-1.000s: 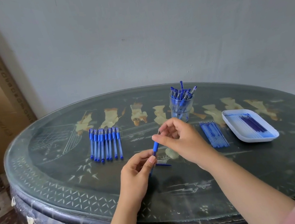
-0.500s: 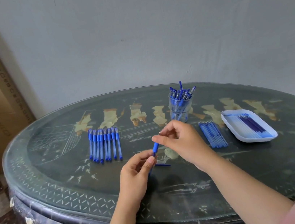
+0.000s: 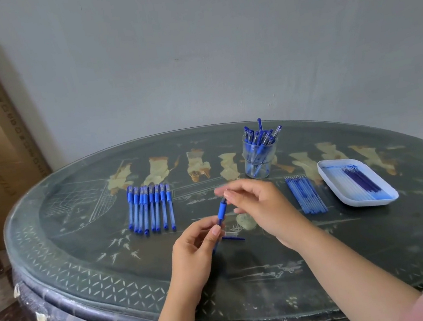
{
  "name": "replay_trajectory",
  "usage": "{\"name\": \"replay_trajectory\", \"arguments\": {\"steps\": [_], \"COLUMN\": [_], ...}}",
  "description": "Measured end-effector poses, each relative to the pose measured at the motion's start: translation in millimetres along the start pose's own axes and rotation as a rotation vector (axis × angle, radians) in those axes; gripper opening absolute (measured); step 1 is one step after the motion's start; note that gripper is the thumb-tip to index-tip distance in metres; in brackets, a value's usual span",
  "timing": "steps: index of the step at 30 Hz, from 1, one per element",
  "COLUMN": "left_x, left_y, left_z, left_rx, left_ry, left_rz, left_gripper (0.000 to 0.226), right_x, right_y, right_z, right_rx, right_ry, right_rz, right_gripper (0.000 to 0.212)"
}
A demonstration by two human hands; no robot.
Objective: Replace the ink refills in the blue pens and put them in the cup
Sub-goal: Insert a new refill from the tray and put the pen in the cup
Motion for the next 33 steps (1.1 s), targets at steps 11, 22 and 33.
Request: {"name": "replay_trajectory", "arguments": {"steps": [11,22,33], "left_x": [-0.5,-0.6,0.8], "left_y": [-1.0,-0.8,-1.3], "left_z": [-3.8,-1.6,-3.6], "left_rx": [-0.037,-0.008,-0.019], "left_ry": [0.029,0.004,0.018], "left_rz": [-0.018,-0.078,-0.054], "left_gripper": [0.019,0.021,0.019], "right_x": [-15.3,-4.7,-16.1], "right_y": [3.5,8.5,12.4], "right_z": [1.0,-20.2,-59.8], "right_rx": [0.033,-0.062,-0.104], "right_ry": [-0.162,-0.004,-0.684], "right_rz": [-0.203,-0.222,-0.067], "right_gripper": [0.016,0.020,0.026]}}
Point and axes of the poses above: each hand's wrist, its own y-axis towards the middle knuckle, its own x-axis out of the back of the hand, z = x × y, the point moved 1 cm from there along y, towards the middle knuckle, and after that the axes turned 6 degrees about -x, right-handed, at the moved point
